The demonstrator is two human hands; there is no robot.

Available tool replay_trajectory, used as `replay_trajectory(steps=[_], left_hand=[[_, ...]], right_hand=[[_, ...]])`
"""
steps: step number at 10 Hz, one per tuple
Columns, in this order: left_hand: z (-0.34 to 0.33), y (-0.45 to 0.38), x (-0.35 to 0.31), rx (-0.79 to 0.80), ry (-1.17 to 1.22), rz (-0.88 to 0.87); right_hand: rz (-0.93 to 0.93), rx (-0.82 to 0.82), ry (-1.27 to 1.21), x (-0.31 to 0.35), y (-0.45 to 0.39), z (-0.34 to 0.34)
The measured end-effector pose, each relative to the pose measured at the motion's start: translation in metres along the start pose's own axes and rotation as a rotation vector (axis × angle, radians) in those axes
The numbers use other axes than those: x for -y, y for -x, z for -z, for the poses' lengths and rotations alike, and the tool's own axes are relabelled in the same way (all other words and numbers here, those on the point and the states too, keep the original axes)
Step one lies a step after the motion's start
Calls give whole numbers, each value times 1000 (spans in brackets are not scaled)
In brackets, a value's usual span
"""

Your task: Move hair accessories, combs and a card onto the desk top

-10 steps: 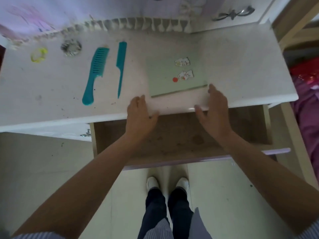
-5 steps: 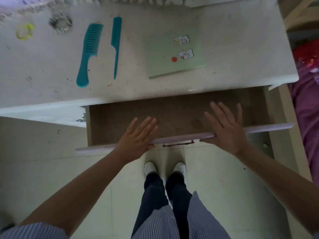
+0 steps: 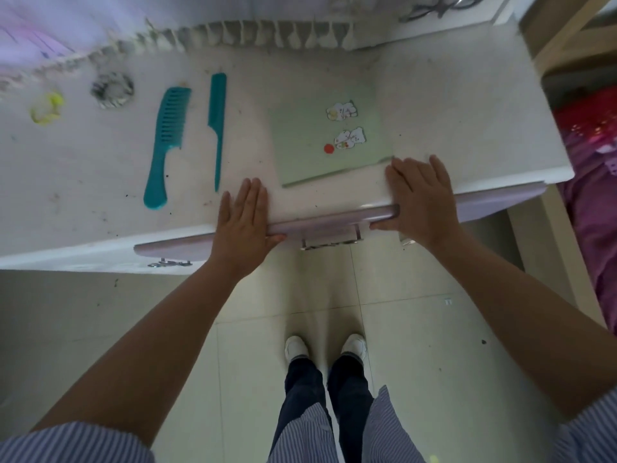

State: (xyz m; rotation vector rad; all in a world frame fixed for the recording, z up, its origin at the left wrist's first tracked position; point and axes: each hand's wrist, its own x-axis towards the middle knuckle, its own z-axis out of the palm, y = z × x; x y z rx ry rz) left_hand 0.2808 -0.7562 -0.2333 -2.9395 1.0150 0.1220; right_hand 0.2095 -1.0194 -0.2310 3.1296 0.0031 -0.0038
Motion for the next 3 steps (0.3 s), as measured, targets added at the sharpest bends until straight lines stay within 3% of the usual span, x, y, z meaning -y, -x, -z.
replay_trajectory(steps=[2,3], left_hand=[[6,-1,4,83,38,-35],[-2,3,3,44,43,-14]], right_hand=[[-16,23,-200,4,3,3],[-136,-63,-604,-15,-5,18]])
